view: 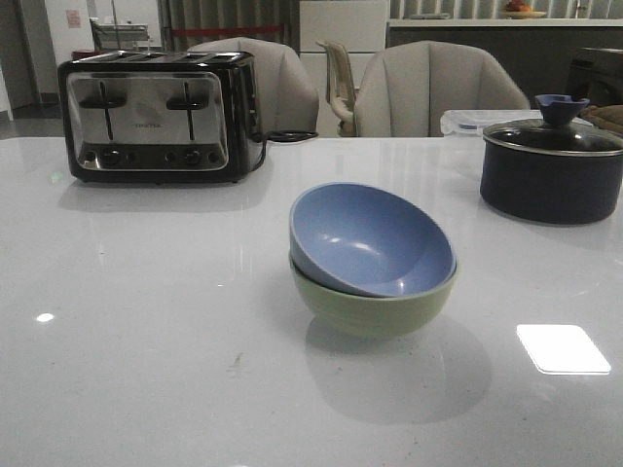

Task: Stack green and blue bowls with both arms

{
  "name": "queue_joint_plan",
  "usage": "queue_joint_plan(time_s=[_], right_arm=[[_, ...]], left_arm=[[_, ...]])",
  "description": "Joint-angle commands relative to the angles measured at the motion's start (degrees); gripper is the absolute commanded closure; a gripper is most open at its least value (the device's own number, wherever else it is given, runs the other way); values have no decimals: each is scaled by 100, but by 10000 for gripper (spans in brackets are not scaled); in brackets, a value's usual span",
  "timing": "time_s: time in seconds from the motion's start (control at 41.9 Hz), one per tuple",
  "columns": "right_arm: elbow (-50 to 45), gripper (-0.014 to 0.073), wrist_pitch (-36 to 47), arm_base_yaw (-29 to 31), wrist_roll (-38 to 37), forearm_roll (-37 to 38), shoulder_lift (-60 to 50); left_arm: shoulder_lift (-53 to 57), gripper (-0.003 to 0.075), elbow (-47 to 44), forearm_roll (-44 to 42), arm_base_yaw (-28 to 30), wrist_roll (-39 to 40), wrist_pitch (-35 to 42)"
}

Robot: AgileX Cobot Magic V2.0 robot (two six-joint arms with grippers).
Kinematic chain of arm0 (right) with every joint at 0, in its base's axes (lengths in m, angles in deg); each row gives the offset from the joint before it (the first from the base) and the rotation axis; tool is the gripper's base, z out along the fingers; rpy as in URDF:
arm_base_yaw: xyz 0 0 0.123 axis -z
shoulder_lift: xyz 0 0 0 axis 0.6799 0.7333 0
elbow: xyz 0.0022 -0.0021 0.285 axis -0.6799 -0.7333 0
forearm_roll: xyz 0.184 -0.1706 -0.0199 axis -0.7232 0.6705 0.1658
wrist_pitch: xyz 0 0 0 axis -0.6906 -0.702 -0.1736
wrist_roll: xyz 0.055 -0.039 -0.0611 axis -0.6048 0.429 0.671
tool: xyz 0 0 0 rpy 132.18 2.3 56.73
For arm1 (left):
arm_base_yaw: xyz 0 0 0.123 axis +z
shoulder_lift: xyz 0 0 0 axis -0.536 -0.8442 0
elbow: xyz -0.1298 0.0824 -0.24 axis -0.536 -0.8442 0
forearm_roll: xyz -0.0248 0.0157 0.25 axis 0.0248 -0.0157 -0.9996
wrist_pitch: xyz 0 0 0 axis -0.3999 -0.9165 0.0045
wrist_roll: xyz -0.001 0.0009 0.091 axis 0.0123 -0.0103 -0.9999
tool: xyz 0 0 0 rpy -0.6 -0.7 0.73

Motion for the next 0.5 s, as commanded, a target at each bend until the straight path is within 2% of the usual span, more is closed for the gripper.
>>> queue_joint_plan(time_s=[0.0, 0.143, 0.287, 0.478], right_arm=[[148, 559, 251, -5, 58, -9, -53], [148, 559, 251, -5, 58, -9, -53], [148, 559, 246, -5, 58, -9, -53], [148, 559, 246, -5, 58, -9, -53]], left_arm=[[34, 620, 166, 11, -39, 12, 363], [208, 620, 166, -114, 9, 12, 378], [796, 619, 49, -294, 610, -30, 509], [1954, 619, -1093, -514, 1779, -30, 2261]])
